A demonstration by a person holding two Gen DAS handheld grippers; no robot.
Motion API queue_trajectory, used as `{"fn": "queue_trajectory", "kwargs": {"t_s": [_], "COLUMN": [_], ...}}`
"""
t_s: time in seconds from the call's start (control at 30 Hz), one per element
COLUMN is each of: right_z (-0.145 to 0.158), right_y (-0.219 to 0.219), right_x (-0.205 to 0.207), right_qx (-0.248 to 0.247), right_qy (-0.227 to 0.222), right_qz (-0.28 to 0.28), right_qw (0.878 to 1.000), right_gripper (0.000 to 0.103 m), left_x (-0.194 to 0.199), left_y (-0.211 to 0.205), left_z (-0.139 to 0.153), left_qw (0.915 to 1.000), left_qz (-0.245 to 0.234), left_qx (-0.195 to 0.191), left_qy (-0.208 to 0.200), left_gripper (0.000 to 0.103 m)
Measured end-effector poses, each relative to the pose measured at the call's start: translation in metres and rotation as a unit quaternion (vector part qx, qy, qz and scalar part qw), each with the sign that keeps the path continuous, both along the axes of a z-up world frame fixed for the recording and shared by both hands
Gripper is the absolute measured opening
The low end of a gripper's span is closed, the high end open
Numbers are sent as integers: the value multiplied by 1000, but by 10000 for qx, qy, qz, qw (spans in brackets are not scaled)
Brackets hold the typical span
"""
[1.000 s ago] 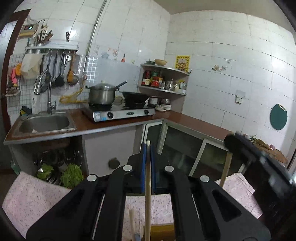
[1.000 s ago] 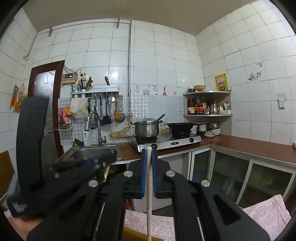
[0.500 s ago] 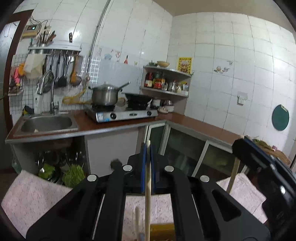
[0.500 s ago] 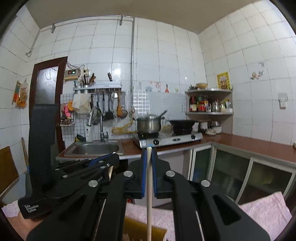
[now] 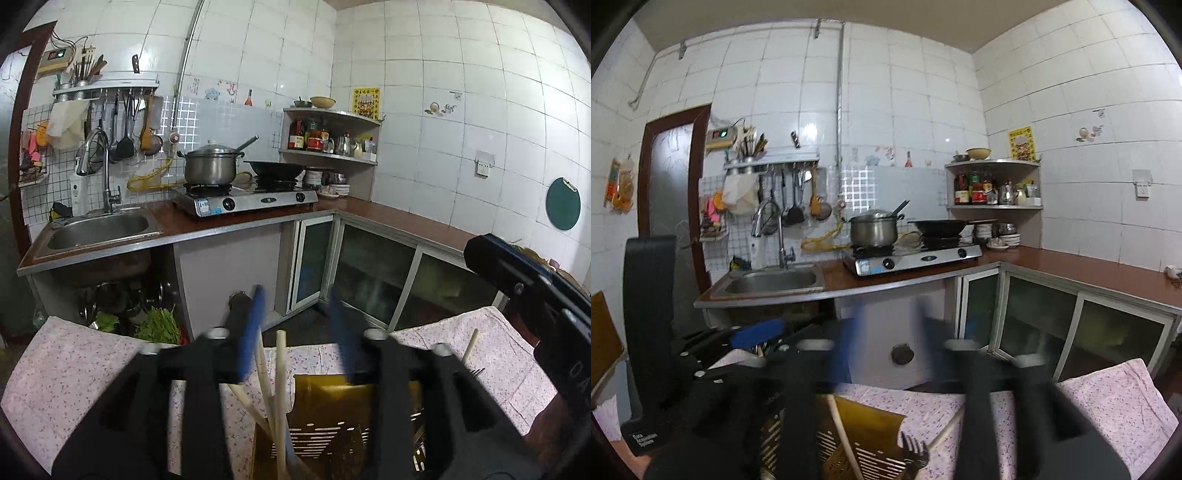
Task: Organize utensils
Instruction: 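Open both grippers and lift them away from the holder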
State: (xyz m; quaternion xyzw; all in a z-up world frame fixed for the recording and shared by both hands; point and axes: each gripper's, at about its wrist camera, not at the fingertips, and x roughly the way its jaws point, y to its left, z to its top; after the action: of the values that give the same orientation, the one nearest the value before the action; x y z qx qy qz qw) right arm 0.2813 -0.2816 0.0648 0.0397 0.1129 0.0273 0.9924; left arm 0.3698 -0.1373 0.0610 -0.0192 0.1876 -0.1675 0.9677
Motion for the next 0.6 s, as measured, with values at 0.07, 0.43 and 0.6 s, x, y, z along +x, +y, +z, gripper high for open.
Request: {"fn": "queue_trajectory", "kwargs": {"t_s": [0.07,0.43,0.6], "right_z": [4,-1,-48], "right_y": [-4,-32,-72], "right_x": [-7,-69,-125], "right_qx": [8,-541,-389], "right_qy": [-50,184,716], "right_qz": [-33,-378,-604], "right_qw": [10000,9977,9948], "right_gripper": [59,59,61], "left_x": [-4,-49,-98], "left_y": [2,28,44], "left_z": [4,18,-2], "left_qw": [9999,9992,9969], "left_qz": [79,269,619], "left_qx": [-12,-8,395], "left_qy": [-91,-294,-272], "left_gripper": [59,75,76]}}
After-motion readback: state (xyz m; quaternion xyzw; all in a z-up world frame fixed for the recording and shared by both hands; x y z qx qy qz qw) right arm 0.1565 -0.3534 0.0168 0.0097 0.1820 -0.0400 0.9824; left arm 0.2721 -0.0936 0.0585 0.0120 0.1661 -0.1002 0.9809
